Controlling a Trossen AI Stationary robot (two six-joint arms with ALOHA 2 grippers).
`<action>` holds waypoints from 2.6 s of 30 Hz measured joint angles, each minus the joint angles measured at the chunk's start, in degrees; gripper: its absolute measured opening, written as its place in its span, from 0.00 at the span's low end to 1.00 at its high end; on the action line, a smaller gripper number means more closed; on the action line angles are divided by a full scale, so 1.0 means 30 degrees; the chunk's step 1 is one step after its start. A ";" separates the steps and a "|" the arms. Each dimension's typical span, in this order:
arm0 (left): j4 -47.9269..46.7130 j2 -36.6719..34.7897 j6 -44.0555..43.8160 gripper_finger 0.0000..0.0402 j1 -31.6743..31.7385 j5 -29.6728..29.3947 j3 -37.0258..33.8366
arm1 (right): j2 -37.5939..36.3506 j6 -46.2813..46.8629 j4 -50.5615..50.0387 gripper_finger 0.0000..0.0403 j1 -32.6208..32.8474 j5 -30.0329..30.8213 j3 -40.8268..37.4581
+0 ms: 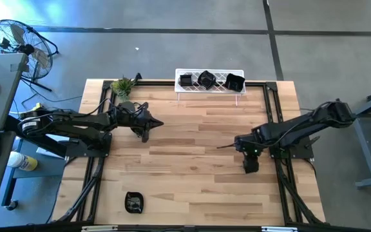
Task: Pick & Place Mini shaped plates
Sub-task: Stack the square plate on top of the stacked square plates on the shelf
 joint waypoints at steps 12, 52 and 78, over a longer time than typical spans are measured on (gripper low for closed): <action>-0.0002 0.0000 0.0041 0.00 -0.0007 -0.0008 0.0000 | 0.0000 -0.0539 0.2493 0.19 -0.0029 -0.0520 -0.2225; 0.0013 0.0000 0.0428 0.00 -0.0007 0.0022 0.0000 | 0.9513 1.1681 2.1579 0.04 -0.4021 0.8487 0.2422; -0.0401 0.0007 -0.1411 0.00 -0.0920 0.0000 0.0000 | 1.0417 -0.0878 2.3335 0.01 -0.5217 0.7266 0.3217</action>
